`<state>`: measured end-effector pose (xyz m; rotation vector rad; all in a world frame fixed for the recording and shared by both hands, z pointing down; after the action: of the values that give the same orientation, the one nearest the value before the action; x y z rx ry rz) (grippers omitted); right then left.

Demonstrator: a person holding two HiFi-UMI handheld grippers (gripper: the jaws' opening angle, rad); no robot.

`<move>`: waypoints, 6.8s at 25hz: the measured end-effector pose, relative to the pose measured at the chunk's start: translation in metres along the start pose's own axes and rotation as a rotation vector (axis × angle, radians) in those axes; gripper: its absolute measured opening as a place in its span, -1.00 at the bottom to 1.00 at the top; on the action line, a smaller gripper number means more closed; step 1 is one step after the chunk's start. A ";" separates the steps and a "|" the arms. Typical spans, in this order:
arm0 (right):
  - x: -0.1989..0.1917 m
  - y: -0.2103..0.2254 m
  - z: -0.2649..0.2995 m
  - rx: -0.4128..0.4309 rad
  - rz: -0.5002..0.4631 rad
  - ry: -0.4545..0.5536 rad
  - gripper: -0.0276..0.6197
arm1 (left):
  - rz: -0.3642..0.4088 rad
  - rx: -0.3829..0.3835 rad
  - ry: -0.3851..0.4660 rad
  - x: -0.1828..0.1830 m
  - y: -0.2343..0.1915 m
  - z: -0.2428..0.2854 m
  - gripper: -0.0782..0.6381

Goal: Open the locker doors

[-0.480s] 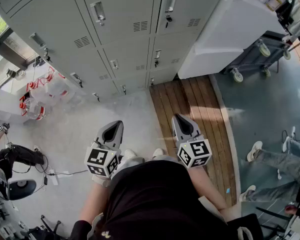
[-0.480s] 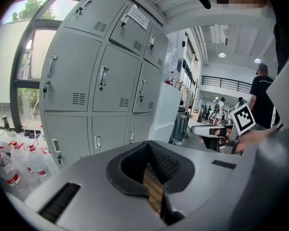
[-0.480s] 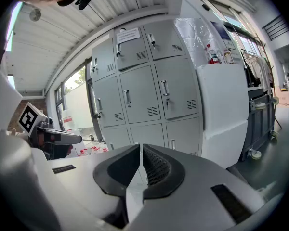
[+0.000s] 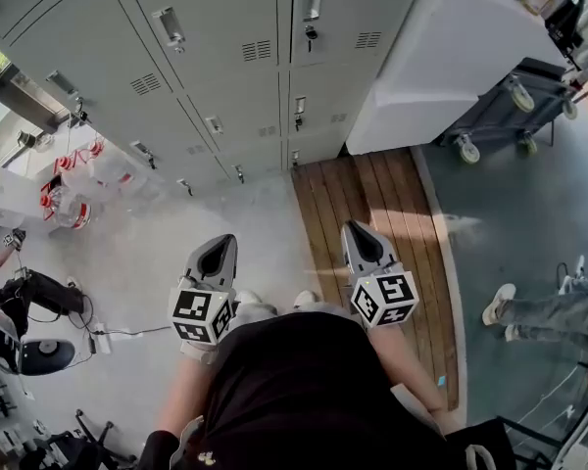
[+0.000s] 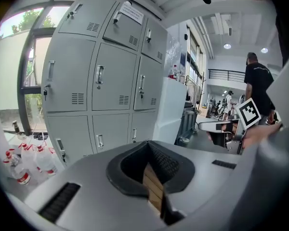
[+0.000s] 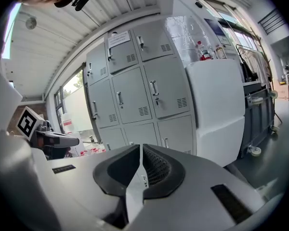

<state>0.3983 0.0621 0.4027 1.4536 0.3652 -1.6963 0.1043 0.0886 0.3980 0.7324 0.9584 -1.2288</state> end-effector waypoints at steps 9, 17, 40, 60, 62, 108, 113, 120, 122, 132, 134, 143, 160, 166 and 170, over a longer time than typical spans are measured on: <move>-0.004 0.015 0.022 0.079 0.023 -0.028 -0.77 | -0.019 0.112 -0.046 -0.012 -0.012 0.003 -0.73; -0.016 -0.022 0.112 0.163 -0.032 -0.079 -0.77 | -0.065 0.171 -0.032 -0.039 -0.088 0.009 -0.73; -0.048 -0.236 0.462 0.408 -0.190 -0.318 -0.77 | -0.256 0.340 -0.047 -0.097 -0.397 -0.033 -0.73; -0.121 -0.227 0.649 0.418 -0.261 -0.476 -0.36 | -0.372 0.598 -0.171 -0.108 -0.450 -0.042 -0.73; -0.129 -0.224 0.663 0.414 -0.264 -0.492 -0.30 | -0.389 0.634 -0.189 -0.110 -0.454 -0.045 -0.73; -0.190 -0.230 0.699 0.299 -0.142 -0.550 -0.12 | -0.411 0.663 -0.251 -0.133 -0.440 -0.053 -0.73; -0.198 -0.231 0.673 0.284 -0.119 -0.556 -0.16 | -0.398 0.646 -0.249 -0.134 -0.432 -0.059 -0.73; -0.204 -0.226 0.638 0.232 -0.067 -0.537 -0.42 | -0.370 0.594 -0.242 -0.142 -0.419 -0.071 -0.73; -0.206 -0.227 0.629 0.228 -0.068 -0.535 -0.44 | -0.363 0.583 -0.245 -0.142 -0.415 -0.073 -0.73; -0.218 -0.215 0.569 0.211 -0.019 -0.526 -0.45 | -0.273 0.466 -0.236 -0.140 -0.388 -0.074 -0.73; -0.220 -0.210 0.556 0.207 -0.023 -0.525 -0.45 | -0.268 0.444 -0.236 -0.141 -0.381 -0.073 -0.73; -0.225 -0.183 0.503 0.185 -0.022 -0.537 -0.45 | -0.192 0.314 -0.231 -0.131 -0.348 -0.054 -0.73; -0.226 -0.113 0.429 0.145 0.024 -0.504 -0.59 | -0.063 0.120 -0.261 -0.100 -0.283 0.019 -0.73; -0.221 -0.079 0.410 0.123 0.049 -0.504 -0.62 | -0.038 0.082 -0.261 -0.088 -0.254 0.045 -0.73; -0.217 -0.060 0.400 0.093 0.063 -0.490 -0.71 | -0.026 0.058 -0.269 -0.083 -0.237 0.057 -0.73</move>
<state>0.0792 -0.0911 0.6953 1.0484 -0.0272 -1.9640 -0.1206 0.0260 0.5055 0.5834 0.7151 -1.3440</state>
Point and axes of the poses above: the fingertips, and each gripper's own axes: z forward along the fingers, y to its right, x out of its top, the point moved 8 cm from there along -z, backward along the fingers, and after that the axes turned 14 degrees about x, right-handed, at the moved point
